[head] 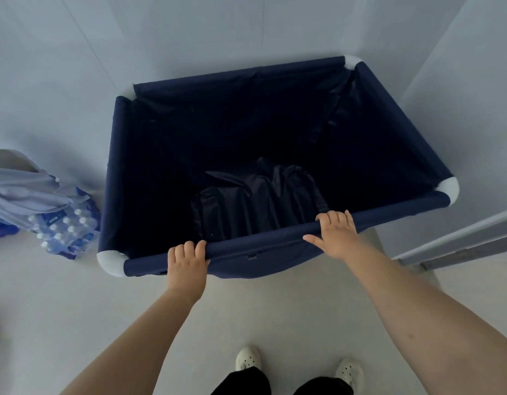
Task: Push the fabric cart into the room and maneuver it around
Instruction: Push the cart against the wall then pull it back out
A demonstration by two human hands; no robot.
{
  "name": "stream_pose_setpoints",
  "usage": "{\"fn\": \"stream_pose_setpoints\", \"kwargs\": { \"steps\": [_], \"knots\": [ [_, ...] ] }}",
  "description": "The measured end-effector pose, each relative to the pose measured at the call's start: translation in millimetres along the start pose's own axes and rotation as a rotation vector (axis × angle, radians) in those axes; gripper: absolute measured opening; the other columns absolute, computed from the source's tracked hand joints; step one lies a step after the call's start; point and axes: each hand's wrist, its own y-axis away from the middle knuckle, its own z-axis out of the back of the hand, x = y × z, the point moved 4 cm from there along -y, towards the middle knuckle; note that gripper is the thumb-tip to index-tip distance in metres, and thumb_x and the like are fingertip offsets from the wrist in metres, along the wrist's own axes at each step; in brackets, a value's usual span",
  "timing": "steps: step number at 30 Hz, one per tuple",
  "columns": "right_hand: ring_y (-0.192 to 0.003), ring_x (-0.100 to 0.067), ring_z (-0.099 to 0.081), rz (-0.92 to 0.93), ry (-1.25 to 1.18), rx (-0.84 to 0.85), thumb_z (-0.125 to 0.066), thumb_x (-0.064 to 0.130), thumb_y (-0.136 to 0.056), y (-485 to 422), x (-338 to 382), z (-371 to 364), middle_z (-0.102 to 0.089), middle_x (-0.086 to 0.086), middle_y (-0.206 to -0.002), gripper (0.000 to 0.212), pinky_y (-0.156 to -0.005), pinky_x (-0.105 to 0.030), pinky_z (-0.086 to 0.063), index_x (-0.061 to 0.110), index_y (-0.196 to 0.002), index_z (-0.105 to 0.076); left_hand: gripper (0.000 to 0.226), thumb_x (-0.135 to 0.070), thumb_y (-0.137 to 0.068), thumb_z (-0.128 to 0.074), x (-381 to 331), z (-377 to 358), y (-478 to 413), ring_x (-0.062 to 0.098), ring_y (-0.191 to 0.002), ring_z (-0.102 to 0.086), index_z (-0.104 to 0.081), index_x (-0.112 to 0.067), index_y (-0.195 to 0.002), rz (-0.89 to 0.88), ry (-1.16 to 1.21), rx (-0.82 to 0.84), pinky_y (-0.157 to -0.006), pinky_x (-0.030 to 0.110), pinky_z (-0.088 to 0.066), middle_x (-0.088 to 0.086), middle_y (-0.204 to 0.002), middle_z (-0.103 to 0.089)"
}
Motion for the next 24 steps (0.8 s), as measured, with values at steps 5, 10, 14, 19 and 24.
{"fn": "stream_pose_setpoints", "kwargs": {
  "steps": [5,10,14,19,24],
  "knots": [
    [-0.124,-0.030,-0.035,0.056,0.009,-0.016,-0.034,0.068,-0.082,-18.1,-4.5,6.8,-0.044,-0.008,-0.127,0.069,-0.116,-0.047,-0.007,0.016,-0.128,-0.036,0.046,-0.021,-0.077,-0.071,-6.1,-2.3,-1.3,0.038,-0.079,-0.056,-0.056,0.000,-0.116,0.071,0.006,0.014,-0.085,0.049,-0.048,0.019,-0.089,-0.060],
    [-0.115,-0.029,-0.042,0.112,-0.003,-0.104,-0.036,0.067,-0.083,-18.6,-11.9,8.5,-0.050,-0.006,-0.118,0.062,-0.113,-0.046,-0.017,0.016,-0.120,-0.042,0.046,-0.012,-0.072,-0.076,-11.1,-0.2,-8.5,0.043,-0.075,-0.057,-0.058,0.006,-0.111,0.051,0.008,-0.056,-0.084,0.057,-0.049,0.026,-0.087,-0.060],
    [-0.115,-0.028,-0.041,0.125,-0.007,-0.107,-0.036,0.064,-0.085,-17.2,-30.3,10.5,-0.051,-0.005,-0.118,0.060,-0.113,-0.044,-0.019,0.016,-0.120,-0.043,0.045,-0.015,-0.082,-0.066,-26.5,1.3,-13.8,0.046,-0.090,-0.056,-0.052,0.005,-0.120,0.035,-0.005,-0.008,-0.097,0.059,-0.040,0.029,-0.102,-0.059],
    [-0.117,-0.028,-0.041,0.111,-0.018,-0.114,-0.039,0.062,-0.085,-16.1,-62.2,14.1,-0.051,-0.006,-0.119,0.058,-0.114,-0.045,-0.017,0.016,-0.120,-0.043,0.046,-0.017,-0.085,-0.063,-56.0,6.4,-22.3,0.046,-0.097,-0.055,-0.050,0.003,-0.124,0.034,-0.003,0.008,-0.102,0.059,-0.036,0.028,-0.109,-0.058],
    [-0.117,-0.028,-0.041,0.078,-0.012,-0.122,-0.041,0.062,-0.085,-15.9,-103.4,17.7,-0.051,-0.007,-0.119,0.058,-0.114,-0.045,-0.017,0.015,-0.120,-0.044,0.046,-0.013,-0.077,-0.071,-96.9,12.2,-31.5,0.047,-0.087,-0.057,-0.055,0.005,-0.116,0.033,0.018,-0.067,-0.098,0.062,-0.039,0.030,-0.099,-0.059]
  ]
}}
